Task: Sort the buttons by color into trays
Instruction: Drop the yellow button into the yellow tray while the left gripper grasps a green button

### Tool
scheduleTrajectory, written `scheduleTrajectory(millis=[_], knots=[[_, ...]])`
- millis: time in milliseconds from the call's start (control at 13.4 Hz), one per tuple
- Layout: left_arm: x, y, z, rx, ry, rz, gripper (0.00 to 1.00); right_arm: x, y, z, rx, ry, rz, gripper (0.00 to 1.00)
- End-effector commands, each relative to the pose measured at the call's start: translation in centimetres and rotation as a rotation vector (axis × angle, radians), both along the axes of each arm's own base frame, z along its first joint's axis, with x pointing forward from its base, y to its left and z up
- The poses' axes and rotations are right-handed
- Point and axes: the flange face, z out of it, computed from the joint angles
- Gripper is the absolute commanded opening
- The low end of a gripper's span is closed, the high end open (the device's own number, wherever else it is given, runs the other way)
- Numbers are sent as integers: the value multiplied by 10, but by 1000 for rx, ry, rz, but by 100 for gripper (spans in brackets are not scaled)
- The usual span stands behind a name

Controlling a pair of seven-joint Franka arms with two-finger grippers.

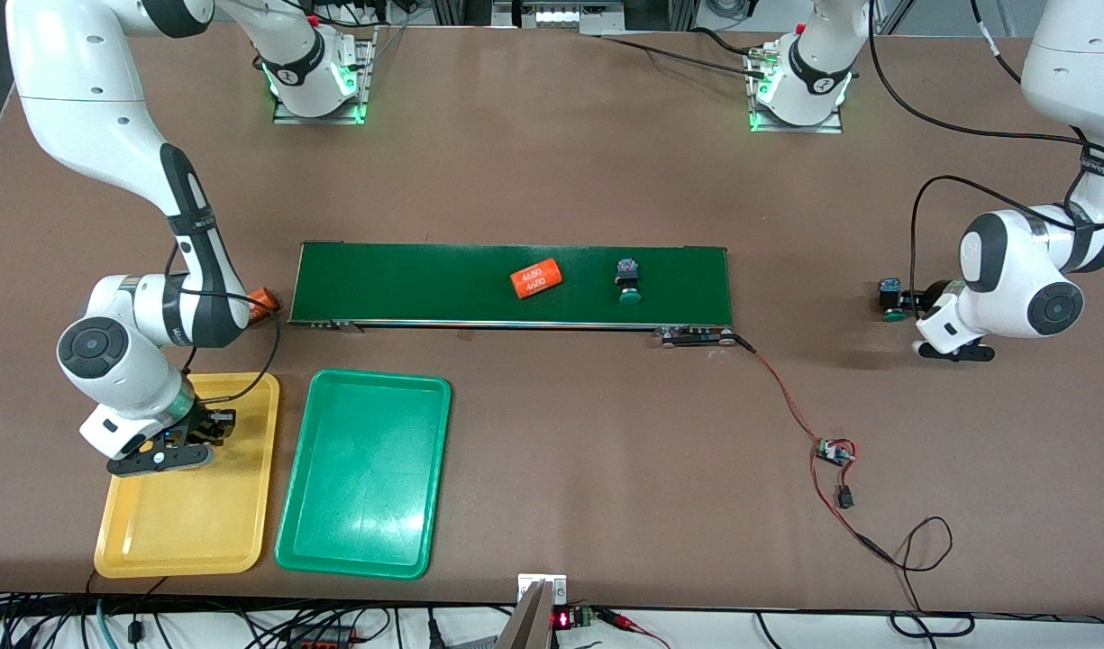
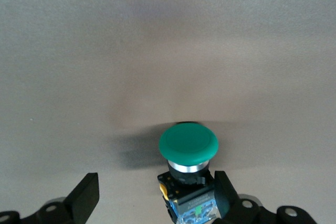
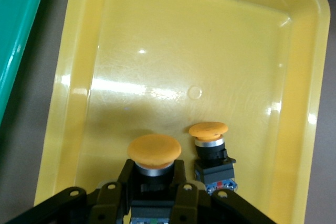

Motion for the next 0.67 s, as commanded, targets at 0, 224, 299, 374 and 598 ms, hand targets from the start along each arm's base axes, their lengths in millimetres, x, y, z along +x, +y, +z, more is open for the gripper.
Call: scheduleTrajectory(millis=[0, 224, 299, 374, 598], knots=[[-7, -6, -5, -34, 12, 15, 96, 1, 4, -8, 3, -1, 10, 49], [-7, -9, -3, -43, 19, 19, 96, 0, 5, -12, 4, 2, 10, 88], [-8, -9, -5, -44, 21, 20, 96, -1, 6, -11, 3, 4, 14, 93], [-8, -11, -7, -52, 22, 26, 96, -1, 10, -6, 7, 4, 17, 100], [-12, -17, -13, -72, 37, 40, 52, -14, 22, 21, 16, 31, -6, 100]])
